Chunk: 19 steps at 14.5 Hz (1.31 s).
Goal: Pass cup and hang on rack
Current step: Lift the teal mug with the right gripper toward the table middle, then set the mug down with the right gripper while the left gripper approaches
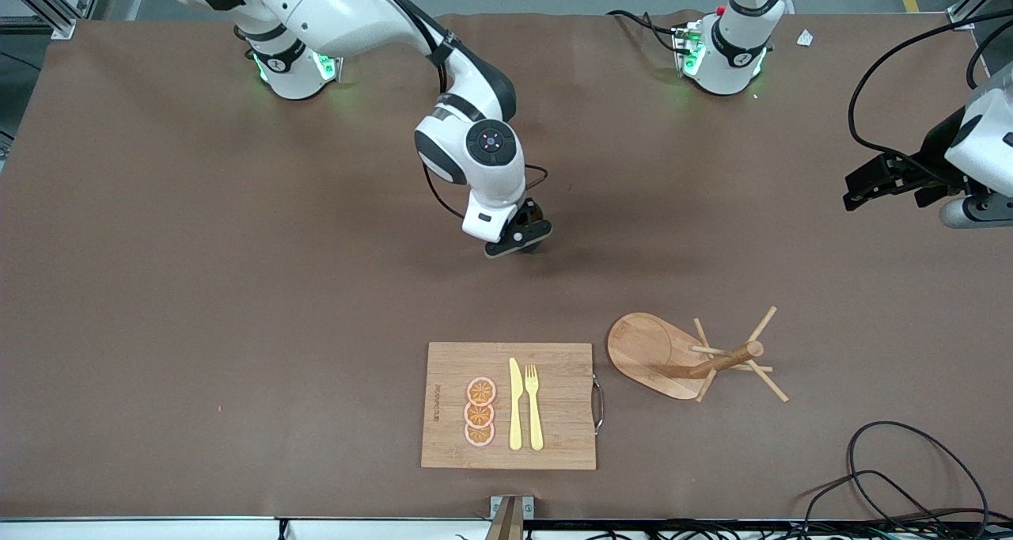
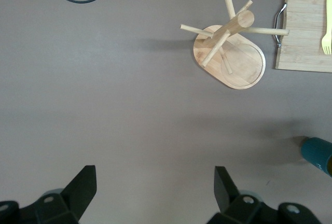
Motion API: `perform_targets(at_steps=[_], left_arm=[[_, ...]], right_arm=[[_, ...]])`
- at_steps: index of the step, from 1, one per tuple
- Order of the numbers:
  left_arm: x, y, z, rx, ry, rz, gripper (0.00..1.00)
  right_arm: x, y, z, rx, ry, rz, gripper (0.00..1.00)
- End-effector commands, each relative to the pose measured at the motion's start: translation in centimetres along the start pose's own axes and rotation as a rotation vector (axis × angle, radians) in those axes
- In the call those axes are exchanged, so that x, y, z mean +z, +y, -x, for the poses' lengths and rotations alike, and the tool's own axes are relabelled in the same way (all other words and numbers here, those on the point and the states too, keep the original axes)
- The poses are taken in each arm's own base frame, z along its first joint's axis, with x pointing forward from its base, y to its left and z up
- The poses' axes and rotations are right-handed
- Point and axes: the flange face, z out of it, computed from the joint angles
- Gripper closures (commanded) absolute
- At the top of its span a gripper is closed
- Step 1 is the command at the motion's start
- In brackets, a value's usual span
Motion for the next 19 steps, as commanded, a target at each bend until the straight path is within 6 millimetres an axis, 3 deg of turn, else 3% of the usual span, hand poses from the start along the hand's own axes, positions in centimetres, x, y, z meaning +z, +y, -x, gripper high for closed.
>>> perform_targets(at_steps=[1,5,7,8,9,14,17,19], left_arm=[[-0.1,-0.1,0.0,-0.010,-0.002,0.014,0.00],[-0.1,0.7,0.2,-0.105,-0.012,0.011,0.00],[-0.3,2.5,0.6,-0.194,-0.013,0.013,0.00],[-0.3,3.6,0.9,-0.238,-0.011,0.010,0.00],[-0.4,4.5,1.1,-0.285,-0.010,0.007,0.00],[-0.4,10.0,3.0,-0.500,-0.033,-0.012,0.00],[-0.5,13.5,4.5,-0.539,-0.028,-0.034,0.00],[-0.4,16.6,6.1,-0.580,-0.031,-0.061,0.00]], right_arm=[[0.1,-0.2,-0.2,0.013,0.009,0.028,0.98],[1.4,0.1,0.0,-0.010,-0.002,0.060,0.96],[1.9,0.0,0.2,-0.023,-0.007,0.066,0.90],[2.0,0.0,0.2,-0.025,-0.009,0.068,0.78],[1.9,0.2,0.1,-0.019,-0.010,0.069,0.01],[0.1,1.1,-0.4,-0.001,-0.014,0.065,0.00],[-4.7,1.3,0.1,0.030,-0.037,0.045,0.00],[-7.9,2.8,0.2,0.037,-0.069,0.004,0.00]])
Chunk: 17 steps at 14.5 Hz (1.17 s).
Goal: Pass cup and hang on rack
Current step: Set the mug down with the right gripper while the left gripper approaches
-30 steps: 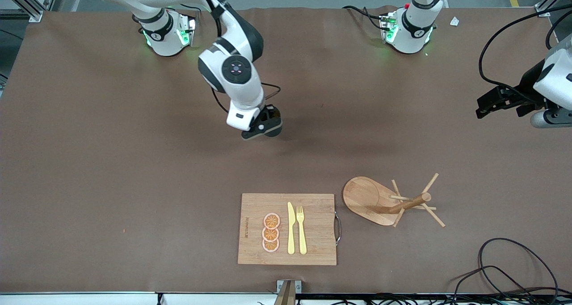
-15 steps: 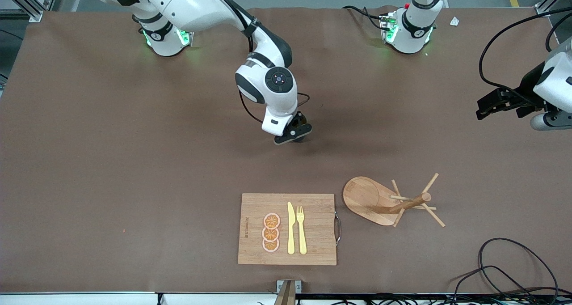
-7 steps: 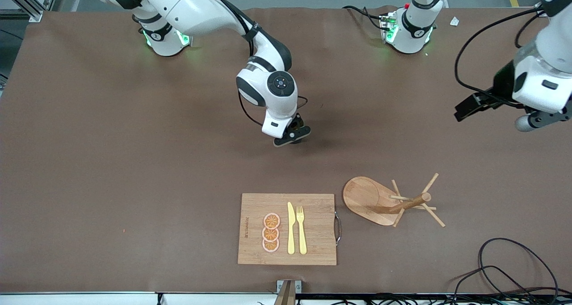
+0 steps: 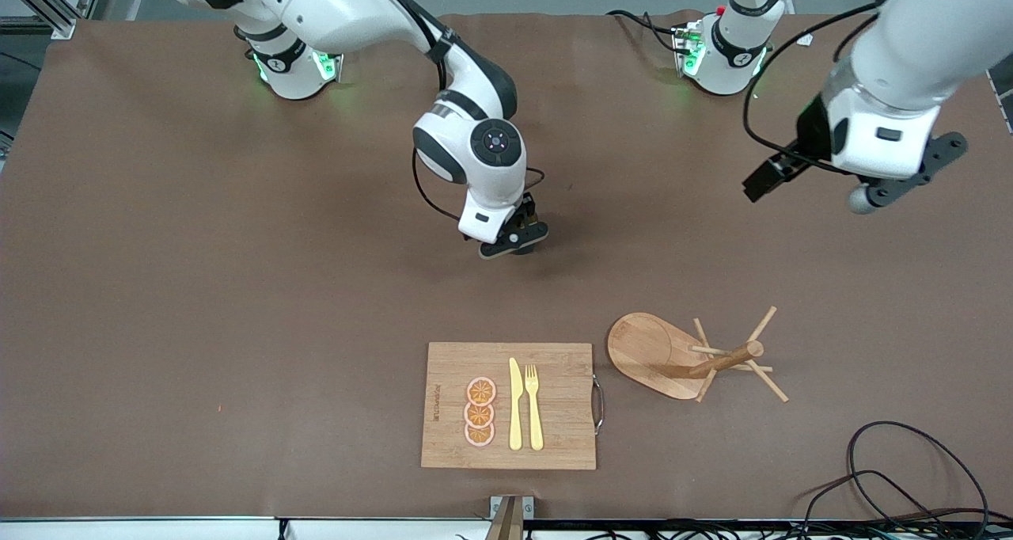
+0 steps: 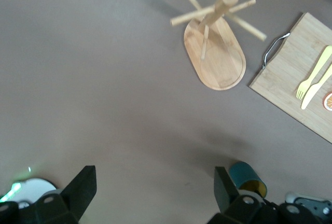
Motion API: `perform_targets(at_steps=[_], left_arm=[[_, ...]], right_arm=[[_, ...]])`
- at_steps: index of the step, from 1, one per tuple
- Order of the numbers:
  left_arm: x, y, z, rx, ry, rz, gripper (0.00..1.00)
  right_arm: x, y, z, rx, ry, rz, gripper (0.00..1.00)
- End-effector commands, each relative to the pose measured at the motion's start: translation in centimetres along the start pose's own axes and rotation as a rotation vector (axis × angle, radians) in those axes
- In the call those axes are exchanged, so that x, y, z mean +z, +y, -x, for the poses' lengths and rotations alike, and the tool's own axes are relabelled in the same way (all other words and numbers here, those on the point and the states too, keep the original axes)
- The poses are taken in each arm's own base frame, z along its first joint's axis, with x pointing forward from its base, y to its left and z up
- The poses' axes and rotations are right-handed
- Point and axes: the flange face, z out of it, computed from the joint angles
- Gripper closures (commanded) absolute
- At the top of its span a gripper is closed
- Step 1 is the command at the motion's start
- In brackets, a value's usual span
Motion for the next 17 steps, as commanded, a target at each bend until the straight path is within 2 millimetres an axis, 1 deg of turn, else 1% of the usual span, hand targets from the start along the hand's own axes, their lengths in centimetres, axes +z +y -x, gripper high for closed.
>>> perform_targets(at_steps=[1,2,3,5,6,7,8,9,10,11,12,13,14,15,16,17], left_arm=[[-0.5,2.0,4.1,-0.061,0.038,-0.040,0.00],[-0.4,3.2,6.0,-0.073,0.048,-0.044,0.00],[-0.3,4.2,7.7,-0.090,0.068,-0.052,0.00],[0.6,6.4,11.1,-0.100,0.098,-0.070,0.00],[1.4,7.6,12.8,-0.101,0.118,-0.086,0.00],[2.3,8.7,14.4,-0.112,0.145,-0.102,0.00],[3.3,10.0,16.5,-0.117,0.170,-0.115,0.01],[4.6,11.4,19.0,-0.111,0.202,-0.130,0.01],[6.0,12.7,20.8,-0.113,0.239,-0.145,0.02],[7.5,14.1,22.3,-0.134,0.269,-0.152,0.03],[9.0,15.5,23.6,-0.170,0.287,-0.152,0.03],[11.1,16.9,24.4,-0.196,0.311,-0.163,0.03],[13.5,18.2,26.8,-0.210,0.362,-0.172,0.03],[15.6,19.1,28.7,-0.217,0.418,-0.175,0.06],[17.9,19.9,30.4,-0.207,0.463,-0.182,0.09],[20.0,20.6,32.3,-0.193,0.503,-0.183,0.09]], right_arm=[[-5.4,3.8,0.7,0.005,-0.051,-0.040,0.00],[-7.4,7.2,0.4,0.032,-0.070,-0.037,0.00],[-8.9,10.6,0.2,0.085,-0.097,-0.030,0.00],[-11.5,19.0,0.0,0.197,-0.157,-0.007,0.00],[-12.5,23.1,0.0,0.259,-0.165,-0.006,0.00],[-13.8,27.2,0.5,0.310,-0.162,0.000,0.00],[-15.1,29.9,0.9,0.317,-0.149,-0.002,0.00],[-16.1,32.2,1.4,0.310,-0.137,-0.004,0.00],[-16.4,35.8,2.3,0.333,-0.141,-0.008,0.00],[-16.5,38.7,3.1,0.334,-0.144,-0.015,0.00],[-17.0,40.7,3.9,0.305,-0.139,-0.019,0.00],[-17.3,42.8,4.7,0.292,-0.141,-0.015,0.00],[-18.0,45.6,5.7,0.315,-0.135,-0.007,0.00],[-18.8,47.1,6.5,0.316,-0.129,0.004,0.00],[-19.6,49.3,7.5,0.358,-0.120,0.013,0.00],[-20.3,50.7,8.3,0.385,-0.111,0.016,0.00]])
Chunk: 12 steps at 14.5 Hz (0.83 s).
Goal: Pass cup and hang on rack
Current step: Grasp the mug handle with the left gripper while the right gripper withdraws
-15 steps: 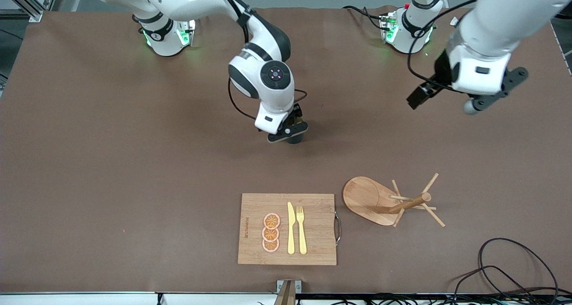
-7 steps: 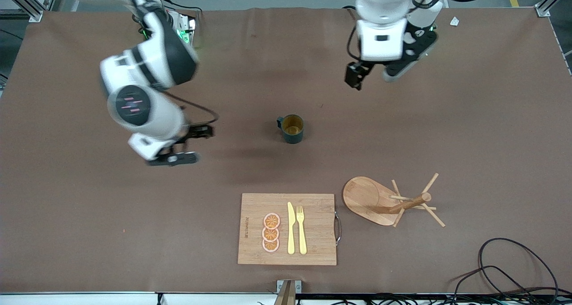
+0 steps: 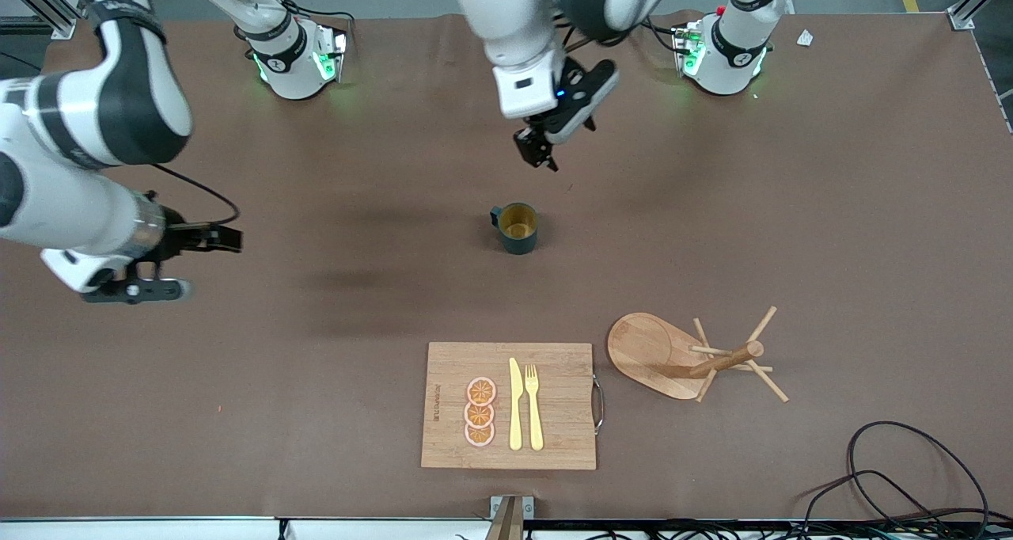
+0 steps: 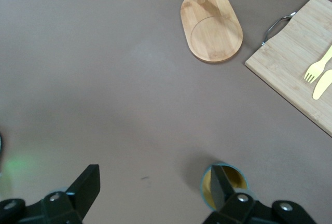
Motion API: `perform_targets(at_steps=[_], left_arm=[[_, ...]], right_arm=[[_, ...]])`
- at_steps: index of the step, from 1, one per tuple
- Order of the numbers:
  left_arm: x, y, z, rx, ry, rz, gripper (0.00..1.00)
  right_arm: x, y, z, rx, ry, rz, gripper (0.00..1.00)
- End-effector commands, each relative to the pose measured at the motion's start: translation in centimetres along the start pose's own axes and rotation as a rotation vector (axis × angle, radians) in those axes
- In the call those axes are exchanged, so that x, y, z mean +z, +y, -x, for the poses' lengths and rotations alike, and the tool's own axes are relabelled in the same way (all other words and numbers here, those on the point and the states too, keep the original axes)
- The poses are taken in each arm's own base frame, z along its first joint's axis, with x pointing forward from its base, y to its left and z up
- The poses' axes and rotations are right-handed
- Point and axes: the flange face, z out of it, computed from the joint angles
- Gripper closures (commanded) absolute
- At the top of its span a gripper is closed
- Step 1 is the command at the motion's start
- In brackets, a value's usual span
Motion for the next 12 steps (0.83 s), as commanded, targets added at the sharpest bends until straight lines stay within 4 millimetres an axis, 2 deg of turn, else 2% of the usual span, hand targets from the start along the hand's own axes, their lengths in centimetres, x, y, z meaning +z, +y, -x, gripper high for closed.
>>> perform_targets(at_steps=[1,2,3,5,9,12], left_arm=[[2.3,2.3,5.9,-0.023,0.090,0.019,0.09],[3.5,3.2,7.8,-0.054,0.101,0.037,0.08],[4.9,4.1,10.1,-0.076,0.129,0.046,0.00],[7.1,5.4,12.7,-0.096,0.188,0.056,0.00],[12.1,9.6,17.1,-0.157,0.266,0.165,0.00],[15.6,10.4,19.4,-0.188,0.266,0.194,0.00]], right_arm=[[-2.1,3.1,2.4,0.042,0.025,0.001,0.00],[-2.7,3.8,2.9,0.055,0.023,-0.001,0.00],[-3.5,4.4,3.4,0.065,0.024,-0.003,0.00],[-4.6,4.7,4.3,0.068,0.037,-0.004,0.00],[-6.8,4.5,5.5,0.065,0.064,-0.005,0.00],[-8.3,4.9,6.4,0.077,0.052,-0.020,0.00]])
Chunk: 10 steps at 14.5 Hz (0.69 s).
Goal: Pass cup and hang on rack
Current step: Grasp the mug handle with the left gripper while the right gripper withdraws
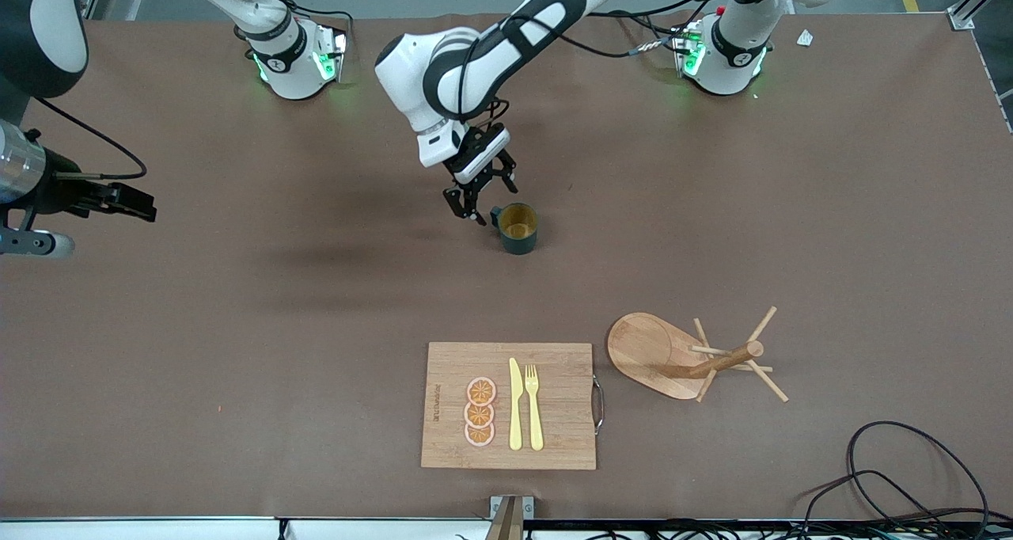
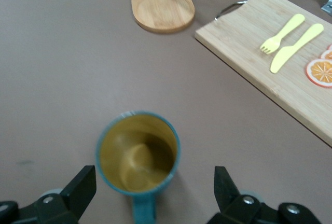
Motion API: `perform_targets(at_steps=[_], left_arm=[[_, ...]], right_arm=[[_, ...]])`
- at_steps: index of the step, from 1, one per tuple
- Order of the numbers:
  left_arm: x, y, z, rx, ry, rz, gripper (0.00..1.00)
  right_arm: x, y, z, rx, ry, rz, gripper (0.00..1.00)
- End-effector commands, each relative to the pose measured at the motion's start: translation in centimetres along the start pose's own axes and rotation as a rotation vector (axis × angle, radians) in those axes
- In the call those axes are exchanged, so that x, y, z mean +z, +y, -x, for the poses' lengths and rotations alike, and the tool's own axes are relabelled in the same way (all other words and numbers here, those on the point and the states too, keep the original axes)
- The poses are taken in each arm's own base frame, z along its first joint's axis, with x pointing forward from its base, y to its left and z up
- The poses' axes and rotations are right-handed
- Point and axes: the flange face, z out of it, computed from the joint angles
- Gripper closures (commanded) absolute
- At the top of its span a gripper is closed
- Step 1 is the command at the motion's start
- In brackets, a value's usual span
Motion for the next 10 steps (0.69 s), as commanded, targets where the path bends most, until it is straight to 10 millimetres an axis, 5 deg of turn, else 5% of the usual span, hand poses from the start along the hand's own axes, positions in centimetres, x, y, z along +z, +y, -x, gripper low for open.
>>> perform_targets(at_steps=[1,10], left_arm=[[2.0,1.1,2.0,-0.055,0.003,0.032,0.00],[6.2,-0.6,6.1,-0.027,0.049,-0.003,0.03]], right_arm=[[-2.3,0.3,1.6,0.010,0.009,-0.021,0.00],[-5.6,0.6,2.1,0.017,0.042,-0.042,0.00]])
